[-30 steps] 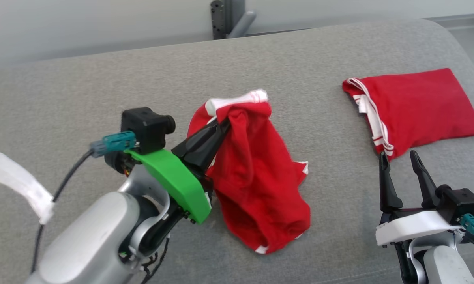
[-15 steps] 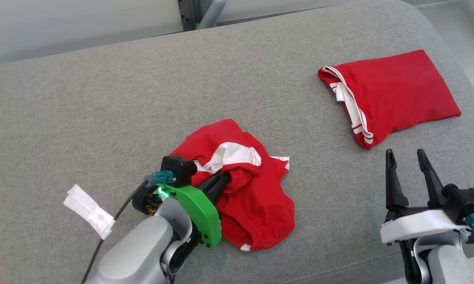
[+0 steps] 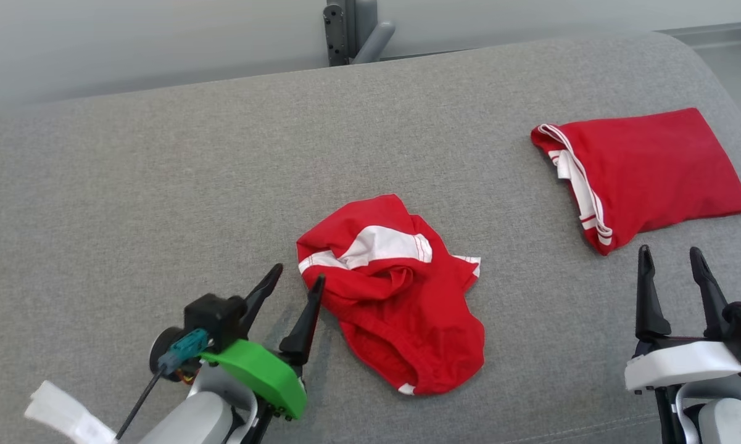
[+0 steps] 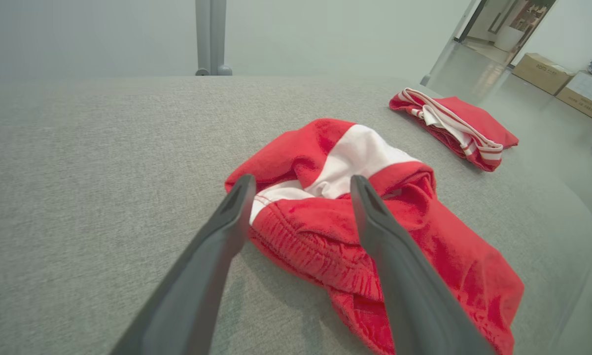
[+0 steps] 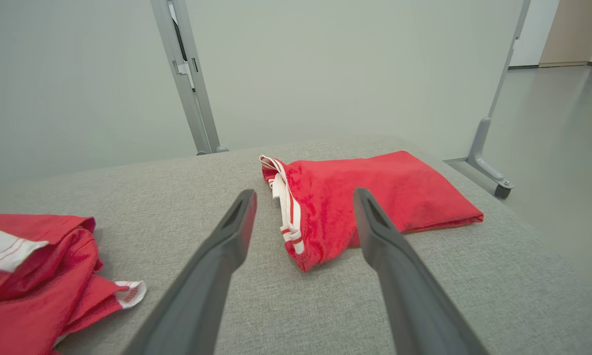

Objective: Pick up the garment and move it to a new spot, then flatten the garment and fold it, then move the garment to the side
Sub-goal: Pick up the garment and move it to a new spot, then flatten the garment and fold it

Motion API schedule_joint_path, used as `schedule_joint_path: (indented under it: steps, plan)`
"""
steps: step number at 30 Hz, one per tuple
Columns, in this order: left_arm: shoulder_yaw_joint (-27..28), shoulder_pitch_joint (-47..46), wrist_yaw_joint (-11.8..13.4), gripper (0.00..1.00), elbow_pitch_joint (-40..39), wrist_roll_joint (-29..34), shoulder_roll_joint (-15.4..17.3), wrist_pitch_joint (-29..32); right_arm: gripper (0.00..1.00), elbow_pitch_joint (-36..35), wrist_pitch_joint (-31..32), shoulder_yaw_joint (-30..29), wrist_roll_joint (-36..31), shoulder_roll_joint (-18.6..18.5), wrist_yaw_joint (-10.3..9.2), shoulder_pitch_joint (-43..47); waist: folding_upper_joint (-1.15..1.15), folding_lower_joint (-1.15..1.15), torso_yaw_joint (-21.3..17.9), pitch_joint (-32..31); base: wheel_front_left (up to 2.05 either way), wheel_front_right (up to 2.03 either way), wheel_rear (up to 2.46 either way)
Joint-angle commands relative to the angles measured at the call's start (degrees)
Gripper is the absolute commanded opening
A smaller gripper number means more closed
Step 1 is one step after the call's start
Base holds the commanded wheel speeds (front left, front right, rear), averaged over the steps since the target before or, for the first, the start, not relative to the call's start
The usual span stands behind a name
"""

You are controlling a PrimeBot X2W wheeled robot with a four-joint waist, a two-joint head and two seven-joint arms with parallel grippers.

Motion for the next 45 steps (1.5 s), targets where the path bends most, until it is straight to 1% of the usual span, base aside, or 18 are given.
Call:
schedule_joint_path:
  steps: [1,4,7,9,11,14,16,19,22,23,24,26,28,29,33,36,41,45]
  plan:
    - [0.6,1.6,1.2,1.0,-1.2,0.5,1.0,-0.5,1.0,-0.3,-0.2,-0.6,-0.2,-0.1,-0.09,0.7,0.0,0.0,1.7,-1.7,0.0,0.0,0.0]
    - [3.9,6.6,5.4,1.0,-5.7,0.5,3.2,-1.5,1.0,-0.6,-0.2,-2.4,-1.1,-0.1,-0.09,1.6,0.0,0.0,3.2,-2.8,0.0,0.0,0.0]
    - [6.9,10.5,8.3,1.0,-8.4,2.2,4.7,-2.0,1.0,-0.8,-0.2,-4.0,-1.7,-0.1,-0.09,2.7,0.0,0.0,4.9,-3.9,0.0,0.0,0.0]
    - [9.9,12.9,9.4,1.0,-9.9,3.5,4.6,-2.1,1.0,-1.0,-0.2,-4.7,-2.2,-0.2,-0.09,3.4,0.0,0.0,5.9,-4.4,0.0,0.0,0.0]
    - [13.0,15.7,9.6,1.0,-10.9,5.7,4.0,-2.1,1.0,-1.2,-0.2,-4.9,-3.3,-0.1,-0.09,4.2,0.0,0.0,6.7,-5.1,0.0,0.0,0.0]
    - [17.0,19.7,8.4,1.0,-10.4,10.2,3.5,-2.1,1.0,-1.2,-0.2,-4.8,-4.0,-0.2,-0.09,5.8,0.0,0.0,7.7,-6.4,0.0,0.0,0.0]
    - [20.3,22.2,7.3,1.0,-9.4,12.8,2.5,-2.1,1.0,-1.0,-0.2,-4.5,-4.4,-0.1,-0.09,6.6,0.0,0.0,8.2,-7.3,0.0,0.0,0.0]
    - [25.2,25.6,4.7,1.0,-8.3,16.2,1.0,-2.1,1.0,-1.0,-0.2,-3.6,-4.5,-0.1,-0.09,7.6,0.0,0.0,8.5,-8.0,0.0,0.0,0.0]
    - [30.0,28.4,1.1,1.0,-8.3,19.4,-0.7,-2.1,1.0,-1.2,-0.2,-2.4,-4.4,-0.2,-0.09,8.2,0.0,0.0,8.8,-8.3,0.0,0.0,0.0]
    - [32.6,29.9,-1.9,1.0,-8.1,20.7,-1.8,-2.1,1.0,-1.3,-0.2,-1.8,-4.3,-0.2,-0.09,8.5,0.0,0.0,8.9,-8.5,0.0,0.0,0.0]
    - [33.6,30.3,-3.3,1.0,-7.8,21.6,-2.2,-2.1,1.0,-1.3,-0.2,-1.4,-4.3,-0.1,-0.09,8.6,0.0,0.0,9.0,-8.5,0.0,0.0,0.0]
    - [35.5,31.1,-5.7,1.0,-6.9,22.9,-3.3,-2.1,1.0,-1.0,-0.2,-1.2,-4.3,-0.2,-0.09,8.8,0.0,0.0,9.2,-8.6,0.0,0.0,0.0]
    - [37.3,31.3,-7.5,1.0,-6.2,23.8,-4.6,-2.1,1.0,-0.8,-0.2,-1.1,-4.4,-0.2,-0.09,9.1,0.0,0.0,9.3,-8.7,0.0,0.0,0.0]
    - [37.3,31.3,-7.5,1.0,-6.2,23.8,-4.6,-2.1,1.0,-0.8,-0.2,-1.1,-4.4,-0.2,-0.09,9.1,0.0,0.0,9.3,-8.7,0.0,0.0,0.0]
    - [40.3,31.1,-9.8,1.0,-5.2,25.7,-6.7,-2.1,1.0,-0.6,-0.2,-0.9,-4.2,-0.2,-0.09,9.1,0.0,0.0,9.3,-8.8,0.0,0.0,0.0]
    - [41.7,30.8,-10.7,1.0,-4.7,26.8,-7.9,-2.1,1.0,-0.7,-0.2,-0.9,-4.1,-0.2,-0.09,8.8,0.0,0.0,9.2,-8.9,0.0,0.0,0.0]
    - [43.1,30.6,-11.5,1.0,-4.2,28.3,-9.2,-2.1,1.0,-0.8,-0.2,-1.1,-4.3,-0.2,-0.09,8.8,0.0,0.0,9.2,-8.8,0.0,0.0,0.0]
    - [43.6,30.3,-11.9,1.0,-3.7,29.1,-9.6,-2.1,1.0,-0.9,-0.2,-1.3,-4.3,-0.2,-0.09,8.8,0.0,0.0,9.4,-8.6,0.0,0.0,0.0]
